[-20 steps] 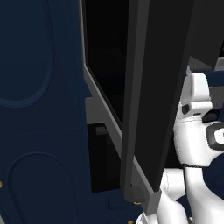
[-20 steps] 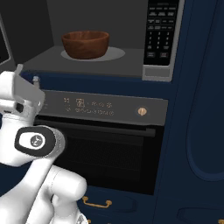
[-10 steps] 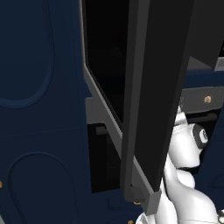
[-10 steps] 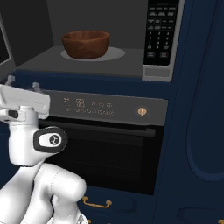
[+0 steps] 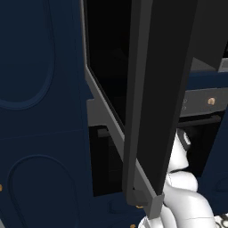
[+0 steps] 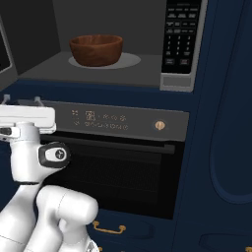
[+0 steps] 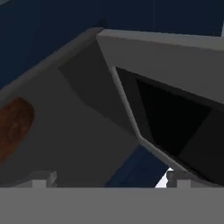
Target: Pick the lemon from the sink and place it in the bowl. Then pick the bowl and place it in the microwave. Then close the microwave door and press the start button.
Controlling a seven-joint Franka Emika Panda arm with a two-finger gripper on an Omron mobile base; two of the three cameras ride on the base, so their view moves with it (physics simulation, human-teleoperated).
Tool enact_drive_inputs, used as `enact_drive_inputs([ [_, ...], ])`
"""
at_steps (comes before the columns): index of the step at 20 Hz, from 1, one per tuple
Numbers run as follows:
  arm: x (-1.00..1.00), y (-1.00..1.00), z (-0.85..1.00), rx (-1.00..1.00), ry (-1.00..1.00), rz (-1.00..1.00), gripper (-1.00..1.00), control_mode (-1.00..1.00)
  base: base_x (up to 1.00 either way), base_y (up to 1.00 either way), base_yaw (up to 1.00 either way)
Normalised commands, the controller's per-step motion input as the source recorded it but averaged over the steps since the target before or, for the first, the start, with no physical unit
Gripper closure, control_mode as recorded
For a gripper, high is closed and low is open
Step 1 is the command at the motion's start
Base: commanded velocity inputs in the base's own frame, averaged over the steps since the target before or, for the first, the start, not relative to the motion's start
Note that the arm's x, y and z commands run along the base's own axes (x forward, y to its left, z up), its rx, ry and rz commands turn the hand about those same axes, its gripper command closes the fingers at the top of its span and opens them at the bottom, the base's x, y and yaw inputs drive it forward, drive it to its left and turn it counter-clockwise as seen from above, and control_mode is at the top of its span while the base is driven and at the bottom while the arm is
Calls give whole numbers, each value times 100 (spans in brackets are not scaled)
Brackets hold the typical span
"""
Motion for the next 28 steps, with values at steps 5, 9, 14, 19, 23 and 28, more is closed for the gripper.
enact_drive_inputs([
  [5, -40, 100, -66, -30, -14, -21, -100, -100, 0, 0, 0],
  [9, -35, 100, -81, -24, -9, -22, -100, -100, 0, 0, 0],
  [14, -38, 100, -78, -19, -6, -20, -100, -100, 0, 0, 0],
  [19, -42, 100, -48, -16, -2, -7, -100, -100, 0, 0, 0],
  [23, -14, 100, -49, -6, 0, -3, -100, -100, 0, 0, 0],
  [28, -6, 100, -34, -2, -7, -31, -100, -100, 0, 0, 0],
])
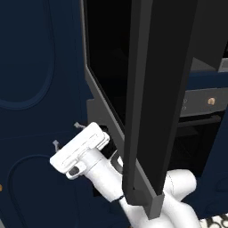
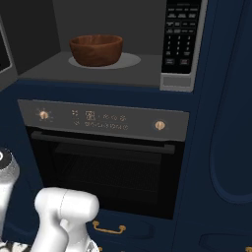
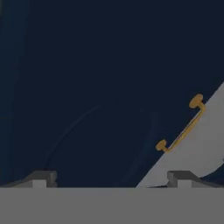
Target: Pick the lemon from the sink and place it in the bowl. Then pick the bowl and place it in the microwave. Then close the microwave door and press the start button.
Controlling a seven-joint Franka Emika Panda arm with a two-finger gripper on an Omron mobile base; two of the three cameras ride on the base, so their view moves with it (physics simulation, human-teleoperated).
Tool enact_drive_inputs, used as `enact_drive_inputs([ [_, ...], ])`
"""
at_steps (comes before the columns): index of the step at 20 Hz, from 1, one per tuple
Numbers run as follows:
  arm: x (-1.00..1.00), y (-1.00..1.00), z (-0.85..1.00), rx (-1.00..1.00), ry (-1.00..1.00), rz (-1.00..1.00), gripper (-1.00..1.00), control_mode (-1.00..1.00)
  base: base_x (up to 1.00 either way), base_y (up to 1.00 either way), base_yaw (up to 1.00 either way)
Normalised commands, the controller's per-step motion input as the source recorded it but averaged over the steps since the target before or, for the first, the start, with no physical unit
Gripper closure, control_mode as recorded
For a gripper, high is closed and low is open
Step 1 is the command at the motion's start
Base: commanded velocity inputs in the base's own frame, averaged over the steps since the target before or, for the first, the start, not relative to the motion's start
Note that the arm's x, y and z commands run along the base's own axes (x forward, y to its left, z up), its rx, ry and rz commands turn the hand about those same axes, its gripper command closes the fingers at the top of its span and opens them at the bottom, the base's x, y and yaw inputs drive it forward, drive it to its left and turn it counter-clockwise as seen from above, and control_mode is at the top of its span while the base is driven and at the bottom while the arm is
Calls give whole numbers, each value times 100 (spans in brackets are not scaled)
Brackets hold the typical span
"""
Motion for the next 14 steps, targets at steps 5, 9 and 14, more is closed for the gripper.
enact_drive_inputs([
  [5, -13, 93, -23, 12, -32, -38, -100, -100, 0, 0, 0],
  [9, -21, 70, -46, 32, -41, -35, -100, -100, 0, 0, 0],
  [14, -4, 22, -11, 41, -16, -49, -100, -100, 0, 0, 0],
])
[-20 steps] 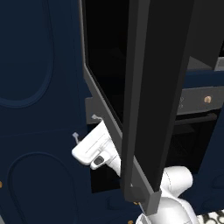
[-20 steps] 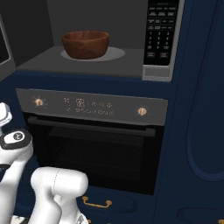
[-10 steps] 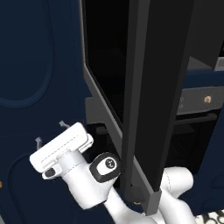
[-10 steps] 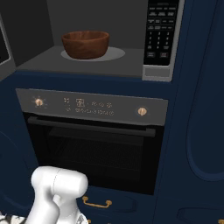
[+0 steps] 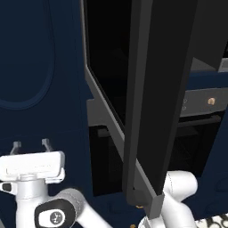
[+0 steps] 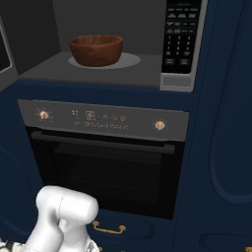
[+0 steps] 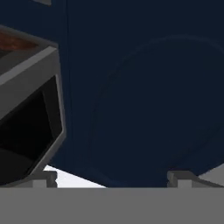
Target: Pick the lemon from the sink and place it in the bowl. Then pick the bowl and place it in the microwave. Then close the microwave door and press the start button.
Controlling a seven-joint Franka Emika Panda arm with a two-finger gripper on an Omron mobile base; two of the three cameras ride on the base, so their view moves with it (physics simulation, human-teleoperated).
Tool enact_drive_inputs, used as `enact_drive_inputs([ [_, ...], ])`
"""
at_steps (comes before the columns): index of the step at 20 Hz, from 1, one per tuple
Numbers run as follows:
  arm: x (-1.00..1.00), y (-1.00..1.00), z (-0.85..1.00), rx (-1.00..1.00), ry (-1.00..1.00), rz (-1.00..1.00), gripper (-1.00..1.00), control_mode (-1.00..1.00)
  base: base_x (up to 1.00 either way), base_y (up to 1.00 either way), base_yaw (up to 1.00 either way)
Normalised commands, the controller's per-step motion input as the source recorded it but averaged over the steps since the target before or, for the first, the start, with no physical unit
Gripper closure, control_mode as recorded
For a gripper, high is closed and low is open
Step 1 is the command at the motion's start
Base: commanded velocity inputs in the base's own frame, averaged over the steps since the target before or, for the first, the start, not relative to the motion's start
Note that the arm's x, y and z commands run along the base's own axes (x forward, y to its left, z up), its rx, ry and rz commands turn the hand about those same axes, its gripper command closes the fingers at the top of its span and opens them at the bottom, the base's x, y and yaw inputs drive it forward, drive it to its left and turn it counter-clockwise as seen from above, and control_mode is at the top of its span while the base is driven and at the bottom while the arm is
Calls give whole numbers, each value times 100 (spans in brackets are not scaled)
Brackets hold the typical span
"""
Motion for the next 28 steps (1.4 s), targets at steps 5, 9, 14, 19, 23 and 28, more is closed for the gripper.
enact_drive_inputs([
  [5, 28, -5, 24, 37, 0, -41, -100, -100, 0, 0, 0],
  [9, 25, -47, 49, 31, 0, -19, -100, -100, 0, 0, 0],
  [14, 21, -76, 48, 30, 0, -4, -100, -100, 0, 0, 0],
  [19, 20, -100, 26, 31, 0, 0, -100, -100, 0, 0, 0],
  [23, 17, -100, 28, 28, -2, 3, -100, -100, 0, 0, 0],
  [28, 4, -100, 20, 30, -14, 10, -100, -100, 0, 0, 0],
])
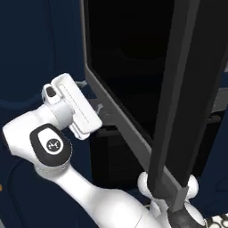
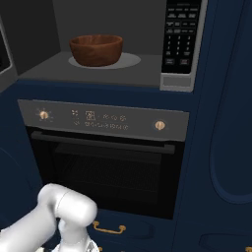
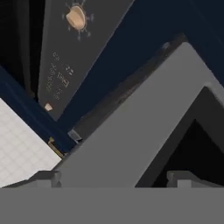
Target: Pick the lemon from the sink and place it in the bowl. Then pick the bowl and place it in the microwave. Then close the microwave door and press the start button.
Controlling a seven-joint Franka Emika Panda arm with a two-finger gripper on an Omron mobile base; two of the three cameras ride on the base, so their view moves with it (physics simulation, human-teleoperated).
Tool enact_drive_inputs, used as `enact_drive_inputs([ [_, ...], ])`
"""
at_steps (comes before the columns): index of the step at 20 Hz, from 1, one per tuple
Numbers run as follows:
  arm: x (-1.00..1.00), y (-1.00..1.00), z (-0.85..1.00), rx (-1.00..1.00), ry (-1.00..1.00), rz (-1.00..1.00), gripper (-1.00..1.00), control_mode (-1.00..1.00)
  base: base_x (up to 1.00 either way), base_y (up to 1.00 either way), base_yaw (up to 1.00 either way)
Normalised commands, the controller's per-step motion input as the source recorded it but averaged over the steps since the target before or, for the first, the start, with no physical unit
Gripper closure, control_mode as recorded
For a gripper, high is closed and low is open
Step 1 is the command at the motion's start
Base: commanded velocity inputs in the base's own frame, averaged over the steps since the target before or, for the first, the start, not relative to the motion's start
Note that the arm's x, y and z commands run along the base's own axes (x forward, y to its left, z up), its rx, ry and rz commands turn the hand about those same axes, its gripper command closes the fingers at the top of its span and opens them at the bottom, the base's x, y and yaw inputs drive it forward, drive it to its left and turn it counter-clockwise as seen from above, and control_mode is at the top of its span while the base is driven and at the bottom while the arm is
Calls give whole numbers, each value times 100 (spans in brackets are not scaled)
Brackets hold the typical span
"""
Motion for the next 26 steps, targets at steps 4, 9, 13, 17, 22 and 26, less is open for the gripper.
enact_drive_inputs([
  [4, 0, -100, 9, 32, -17, 10, -100, -100, 0, 0, 0],
  [9, 3, -100, 11, 30, -18, 9, -100, -100, 0, 0, 0],
  [13, 24, -100, 18, 28, -14, 11, -100, -100, 0, 0, 0],
  [17, 41, -100, 13, 29, -12, 20, -100, -100, 0, 0, 0],
  [22, 34, -96, 14, 31, -15, 39, -100, -100, 0, 0, 0],
  [26, 32, -79, 7, 28, -11, 48, -100, -100, 0, 0, 0],
])
